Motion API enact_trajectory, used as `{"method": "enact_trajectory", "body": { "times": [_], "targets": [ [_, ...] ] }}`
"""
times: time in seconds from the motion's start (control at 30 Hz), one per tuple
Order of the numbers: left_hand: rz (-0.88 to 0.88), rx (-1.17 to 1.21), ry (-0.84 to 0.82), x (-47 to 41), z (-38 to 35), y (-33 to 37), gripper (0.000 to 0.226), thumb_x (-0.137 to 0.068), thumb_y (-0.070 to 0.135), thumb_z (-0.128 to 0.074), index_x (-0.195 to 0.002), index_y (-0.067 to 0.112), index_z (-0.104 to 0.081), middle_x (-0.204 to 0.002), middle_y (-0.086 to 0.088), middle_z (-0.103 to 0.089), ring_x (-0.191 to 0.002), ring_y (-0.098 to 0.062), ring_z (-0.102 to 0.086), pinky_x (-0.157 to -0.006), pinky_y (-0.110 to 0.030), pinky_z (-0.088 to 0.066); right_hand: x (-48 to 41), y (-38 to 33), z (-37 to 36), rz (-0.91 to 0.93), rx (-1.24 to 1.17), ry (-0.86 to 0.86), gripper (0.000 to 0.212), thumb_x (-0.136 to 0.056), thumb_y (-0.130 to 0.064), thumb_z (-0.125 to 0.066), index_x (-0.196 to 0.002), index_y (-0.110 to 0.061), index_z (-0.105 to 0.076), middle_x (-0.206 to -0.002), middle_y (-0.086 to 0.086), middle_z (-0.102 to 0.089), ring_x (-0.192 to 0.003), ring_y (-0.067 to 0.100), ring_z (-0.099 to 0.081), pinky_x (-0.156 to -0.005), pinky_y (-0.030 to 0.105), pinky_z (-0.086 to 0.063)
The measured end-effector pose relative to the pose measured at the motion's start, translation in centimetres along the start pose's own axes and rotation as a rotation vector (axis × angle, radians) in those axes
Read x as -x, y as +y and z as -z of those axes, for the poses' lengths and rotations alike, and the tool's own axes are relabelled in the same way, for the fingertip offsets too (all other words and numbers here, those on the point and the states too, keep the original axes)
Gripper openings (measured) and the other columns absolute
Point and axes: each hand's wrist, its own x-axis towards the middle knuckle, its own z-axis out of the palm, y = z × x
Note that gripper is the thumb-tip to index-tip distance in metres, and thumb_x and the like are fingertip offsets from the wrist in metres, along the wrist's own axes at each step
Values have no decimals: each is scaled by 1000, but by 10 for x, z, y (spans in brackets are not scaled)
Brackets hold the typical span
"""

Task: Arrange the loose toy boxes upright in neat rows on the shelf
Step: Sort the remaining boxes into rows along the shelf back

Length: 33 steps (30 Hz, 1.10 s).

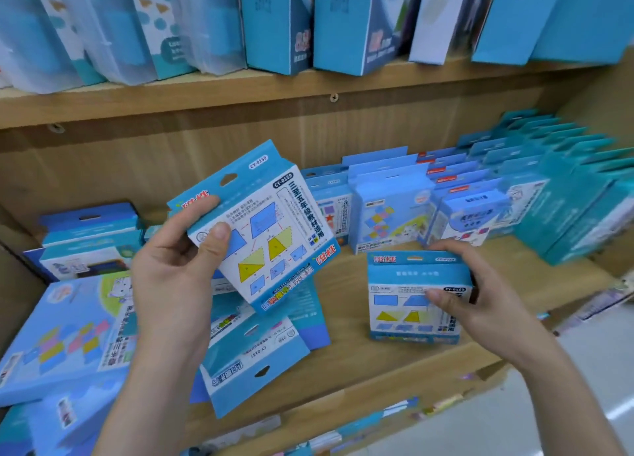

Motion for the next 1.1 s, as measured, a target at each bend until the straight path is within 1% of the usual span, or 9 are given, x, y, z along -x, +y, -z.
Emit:
{"method": "enact_trajectory", "body": {
  "times": [0.1,0.23,0.43,0.53,0.63,0.73,0.83,0.93,1.1],
  "targets": [
    [8,-4,12,5,-11,-3,46,-61,34,-72,-105,23,-69,-88,1,-73,-92,-21,-70,-76,-31,-58,-3,11,9,-51,-64,12,44,-83,-7,-66,-109,-39,-51,-102,-23,-62,-90,-2,-63,-65,15,-52],
    [1,-43,8,11,-28,-8,33,-76,18,-63,-109,24,-66,-94,0,-73,-92,-22,-69,-75,-30,-58,-17,21,19,-92,-149,26,44,-80,-19,-67,-115,-39,-50,-106,-20,-62,-90,1,-65,-64,21,-55],
    [1,-67,-151,32,-66,-29,42,-79,8,-61,-112,33,-62,-121,-2,-64,-108,-30,-63,-85,-42,-55,-41,34,37,-94,-221,54,43,-85,-20,-63,-119,-40,-47,-99,-12,-66,-79,-4,-64,-59,20,-54],
    [2,-54,-286,43,-84,-45,59,-83,-1,-60,-125,38,-49,-116,0,-67,-104,-23,-65,-83,-37,-56,-51,44,48,-77,-254,66,44,-85,-17,-64,-116,-44,-48,-94,-10,-67,-77,4,-66,-59,21,-54],
    [26,-146,-363,53,-94,-67,71,-82,-2,-58,-137,36,-35,-123,-1,-64,-113,-23,-60,-91,-39,-52,-58,55,61,-45,-271,58,49,-85,-14,-65,-120,-43,-46,-98,-8,-67,-80,2,-65,-59,15,-51],
    [101,-221,-389,65,-99,-90,62,-80,1,-55,-131,35,-45,-130,0,-58,-119,-23,-56,-95,-41,-49,-63,61,66,0,-286,76,53,-83,-10,-65,-121,-41,-47,-107,-3,-66,-88,4,-64,-65,13,-50],
    [144,-193,-313,74,-103,-102,45,-79,0,-55,-119,19,-50,-115,-1,-65,-109,-22,-61,-84,-31,-53,-69,62,64,43,-313,62,57,-82,-7,-66,-127,-35,-46,-110,0,-66,-91,5,-64,-67,12,-49],
    [151,-251,-329,75,-107,-104,39,-83,-3,-56,-117,13,-46,-112,-1,-65,-107,-20,-61,-86,-34,-53,-77,58,63,85,-320,60,58,-76,-20,-68,-121,-48,-46,-112,-1,-67,-101,12,-65,-81,29,-54],
    [153,-457,-335,72,-116,-92,53,-82,-6,-66,-118,28,-47,-112,9,-64,-107,-6,-61,-90,-31,-51,-88,36,65,192,-313,16,59,-78,-19,-68,-121,-51,-44,-119,3,-63,-106,19,-63,-89,53,-51]
  ]
}}
